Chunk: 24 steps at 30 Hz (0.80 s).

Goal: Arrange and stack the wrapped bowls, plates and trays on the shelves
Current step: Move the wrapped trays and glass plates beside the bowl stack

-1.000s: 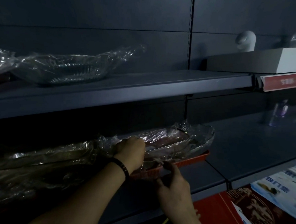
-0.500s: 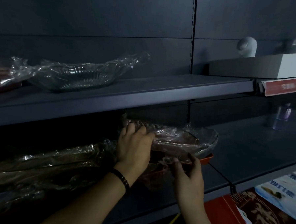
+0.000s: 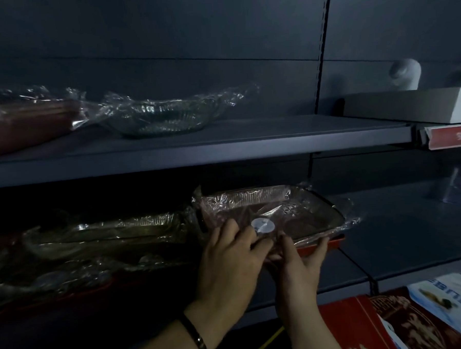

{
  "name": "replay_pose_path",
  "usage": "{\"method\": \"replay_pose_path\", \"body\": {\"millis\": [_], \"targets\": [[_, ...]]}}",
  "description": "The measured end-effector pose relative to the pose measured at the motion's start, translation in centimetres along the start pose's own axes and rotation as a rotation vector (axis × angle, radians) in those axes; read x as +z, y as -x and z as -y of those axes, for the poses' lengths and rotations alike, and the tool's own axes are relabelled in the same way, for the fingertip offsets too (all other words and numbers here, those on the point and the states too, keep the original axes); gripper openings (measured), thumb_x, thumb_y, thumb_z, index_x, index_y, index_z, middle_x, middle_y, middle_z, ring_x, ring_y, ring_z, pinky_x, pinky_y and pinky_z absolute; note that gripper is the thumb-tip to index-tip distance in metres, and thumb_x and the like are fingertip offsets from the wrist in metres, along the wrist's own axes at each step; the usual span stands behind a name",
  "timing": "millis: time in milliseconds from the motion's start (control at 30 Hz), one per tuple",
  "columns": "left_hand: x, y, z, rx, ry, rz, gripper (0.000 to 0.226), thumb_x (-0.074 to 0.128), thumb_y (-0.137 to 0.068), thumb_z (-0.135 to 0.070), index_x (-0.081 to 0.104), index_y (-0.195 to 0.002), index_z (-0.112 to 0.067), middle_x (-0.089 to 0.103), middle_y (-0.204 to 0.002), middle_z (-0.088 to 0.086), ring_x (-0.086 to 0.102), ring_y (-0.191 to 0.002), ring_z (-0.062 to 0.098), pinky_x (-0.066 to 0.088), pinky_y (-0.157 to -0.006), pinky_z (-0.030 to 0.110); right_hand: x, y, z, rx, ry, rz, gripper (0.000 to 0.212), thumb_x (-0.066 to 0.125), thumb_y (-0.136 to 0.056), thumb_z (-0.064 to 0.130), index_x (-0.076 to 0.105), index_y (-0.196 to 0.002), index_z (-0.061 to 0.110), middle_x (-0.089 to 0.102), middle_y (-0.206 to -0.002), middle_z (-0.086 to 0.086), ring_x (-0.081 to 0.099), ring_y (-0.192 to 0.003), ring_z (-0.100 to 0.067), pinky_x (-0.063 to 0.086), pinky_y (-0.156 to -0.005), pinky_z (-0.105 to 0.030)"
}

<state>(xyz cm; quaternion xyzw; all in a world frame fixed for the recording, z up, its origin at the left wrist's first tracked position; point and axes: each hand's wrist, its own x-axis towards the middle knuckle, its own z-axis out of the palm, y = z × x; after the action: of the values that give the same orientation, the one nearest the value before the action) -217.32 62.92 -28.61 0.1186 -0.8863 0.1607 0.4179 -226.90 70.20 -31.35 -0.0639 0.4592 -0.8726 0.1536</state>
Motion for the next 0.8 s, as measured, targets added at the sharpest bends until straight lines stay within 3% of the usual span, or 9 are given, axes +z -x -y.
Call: {"method": "replay_pose_path", "body": {"millis": [100,200,267,333,467,567,633,733,800], "targets": [[-1.6,1.7,1.2,-0.05,0.091,0.129,0.03,0.066,-0.095,-0.042,0.073,-0.124,-0.042,0.064,-0.1,-0.014,0.056,-0.098,0.021,0.043,-0.079,0.038,0.1,1.2,-0.2,-0.021,0.001,0.013,0.091,0.074,-0.094,0.013,0.028,-0.153,0.064,0.062,-0.144,-0.002,0.07,-0.12,-0.031,0.057,-0.101,-0.061],[-5.0,4.1,3.2,-0.267,0.201,0.203,0.043,0.045,-0.097,-0.072,0.069,-0.126,-0.05,0.057,-0.122,-0.026,0.046,-0.119,0.009,0.038,-0.092,0.039,0.2,2.2,0.1,-0.015,0.018,0.058,0.089,0.073,-0.097,0.018,0.025,-0.156,0.063,0.058,-0.149,0.0,0.069,-0.122,-0.026,0.056,-0.105,-0.058],[-7.1,5.9,4.8,-0.475,0.313,0.162,0.039,0.043,-0.099,-0.071,0.066,-0.123,-0.051,0.045,-0.138,-0.023,0.036,-0.129,0.007,0.036,-0.104,0.037,0.3,3.2,0.1,-0.012,0.047,0.076,0.085,0.074,-0.096,0.022,0.029,-0.154,0.063,0.062,-0.146,0.0,0.071,-0.12,-0.024,0.055,-0.106,-0.058],[-8.8,7.0,6.0,-0.731,0.486,0.065,0.028,0.058,-0.097,-0.061,0.06,-0.123,-0.051,0.039,-0.146,-0.013,0.039,-0.135,0.009,0.037,-0.111,0.034,0.5,4.4,-0.1,-0.037,0.093,0.075,0.077,0.07,-0.096,0.021,0.035,-0.154,0.058,0.064,-0.144,0.0,0.071,-0.12,-0.024,0.056,-0.106,-0.056],[-11.7,7.0,8.0,-1.33,1.13,-0.021,0.022,0.073,-0.097,-0.039,0.064,-0.117,-0.038,0.077,-0.117,0.0,0.076,-0.104,0.026,0.057,-0.084,0.035,0.8,6.7,-0.2,-0.059,0.114,0.109,0.07,0.071,-0.089,0.033,0.045,-0.149,0.057,0.067,-0.14,0.004,0.069,-0.122,-0.023,0.055,-0.107,-0.053],[-13.5,8.2,9.1,-1.413,1.368,0.092,0.042,0.073,-0.091,-0.047,0.071,-0.123,-0.019,0.082,-0.108,0.009,0.079,-0.096,0.039,0.062,-0.087,0.053,0.9,8.2,-0.4,-0.04,0.123,0.171,0.058,0.07,-0.087,0.034,0.057,-0.141,0.052,0.071,-0.134,0.007,0.068,-0.124,-0.023,0.051,-0.11,-0.057],[-14.5,9.6,9.5,-1.43,1.417,0.049,0.047,0.076,-0.088,-0.047,0.074,-0.124,-0.016,0.08,-0.113,0.015,0.078,-0.098,0.043,0.061,-0.094,0.061,0.9,9.3,-0.4,-0.042,0.128,0.243,0.048,0.067,-0.095,0.027,0.062,-0.139,0.044,0.073,-0.131,0.004,0.068,-0.125,-0.026,0.049,-0.112,-0.06],[-15.3,12.2,10.5,-1.501,1.413,-0.049,0.029,0.074,-0.097,-0.028,0.076,-0.122,-0.015,0.081,-0.115,0.013,0.079,-0.099,0.033,0.065,-0.081,0.049,1.0,11.4,-0.2,-0.036,0.176,0.347,0.041,0.063,-0.103,0.021,0.064,-0.139,0.041,0.074,-0.131,0.006,0.069,-0.124,-0.022,0.049,-0.112,-0.057],[-15.7,14.2,11.0,-1.502,1.352,-0.062,0.02,0.071,-0.099,-0.017,0.079,-0.118,-0.021,0.081,-0.115,0.011,0.079,-0.104,0.032,0.062,-0.093,0.054,1.3,13.2,0.0,-0.008,0.218,0.378,0.035,0.062,-0.104,0.027,0.068,-0.133,0.045,0.076,-0.126,0.008,0.071,-0.12,-0.02,0.053,-0.108,-0.054]]}}
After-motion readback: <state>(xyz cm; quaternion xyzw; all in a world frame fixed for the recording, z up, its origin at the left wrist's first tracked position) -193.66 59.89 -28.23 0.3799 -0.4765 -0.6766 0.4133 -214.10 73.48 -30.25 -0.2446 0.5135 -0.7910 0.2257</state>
